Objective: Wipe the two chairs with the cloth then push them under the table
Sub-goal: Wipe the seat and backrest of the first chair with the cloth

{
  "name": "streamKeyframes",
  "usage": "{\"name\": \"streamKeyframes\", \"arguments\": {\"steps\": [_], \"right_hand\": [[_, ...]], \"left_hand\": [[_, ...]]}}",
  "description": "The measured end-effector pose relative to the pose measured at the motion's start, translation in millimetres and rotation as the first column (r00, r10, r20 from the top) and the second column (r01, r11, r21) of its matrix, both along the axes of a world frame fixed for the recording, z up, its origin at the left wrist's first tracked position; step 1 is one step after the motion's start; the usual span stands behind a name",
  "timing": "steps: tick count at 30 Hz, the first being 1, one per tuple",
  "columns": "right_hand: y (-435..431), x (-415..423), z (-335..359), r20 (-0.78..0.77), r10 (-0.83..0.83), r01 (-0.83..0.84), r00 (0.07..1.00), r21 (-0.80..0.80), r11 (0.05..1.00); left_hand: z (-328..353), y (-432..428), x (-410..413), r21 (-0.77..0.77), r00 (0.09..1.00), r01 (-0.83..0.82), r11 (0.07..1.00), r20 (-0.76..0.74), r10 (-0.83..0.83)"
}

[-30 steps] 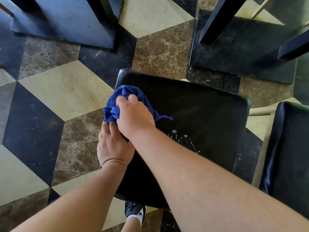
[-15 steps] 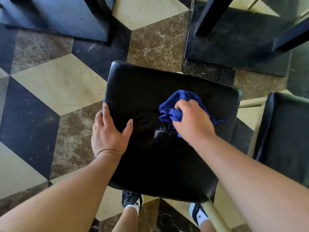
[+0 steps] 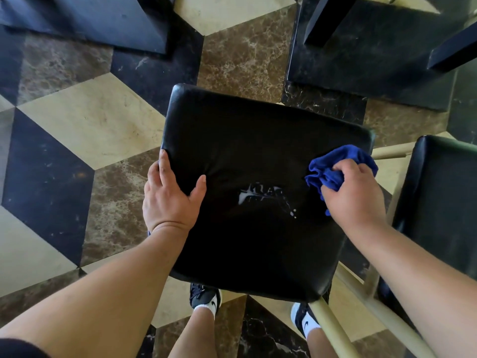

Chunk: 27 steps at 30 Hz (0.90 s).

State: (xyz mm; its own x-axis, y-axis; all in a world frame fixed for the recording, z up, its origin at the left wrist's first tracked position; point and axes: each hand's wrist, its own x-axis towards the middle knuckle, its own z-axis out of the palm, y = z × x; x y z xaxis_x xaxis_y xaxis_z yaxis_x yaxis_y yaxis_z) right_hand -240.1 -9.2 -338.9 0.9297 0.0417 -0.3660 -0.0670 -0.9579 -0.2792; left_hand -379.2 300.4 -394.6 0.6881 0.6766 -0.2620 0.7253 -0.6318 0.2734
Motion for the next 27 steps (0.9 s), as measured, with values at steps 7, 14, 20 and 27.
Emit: {"name": "streamKeyframes", "arguments": {"steps": [7,14,20,27], "right_hand": [[52,-25,-4,-0.027,0.034,-0.031,0.999,0.099,0.995],[130,-53,-6,-0.083,0.166,-0.146,0.983,0.204,0.968],[183,-78,-13,-0.034,0.304,-0.286,0.952,0.254,0.924],[166,-78,-16,0.009,0.456,-0.443,0.890,0.259,0.858]], "left_hand": [[-2,-1,-1,-0.003,1.000,0.004,1.000,0.015,-0.004],[-4,0,-2,-0.006,0.999,0.004,1.000,0.036,-0.004],[-7,1,-3,-0.014,0.999,0.018,1.000,0.040,-0.018],[-10,1,-4,0.004,0.998,0.029,1.000,0.049,-0.029]]}}
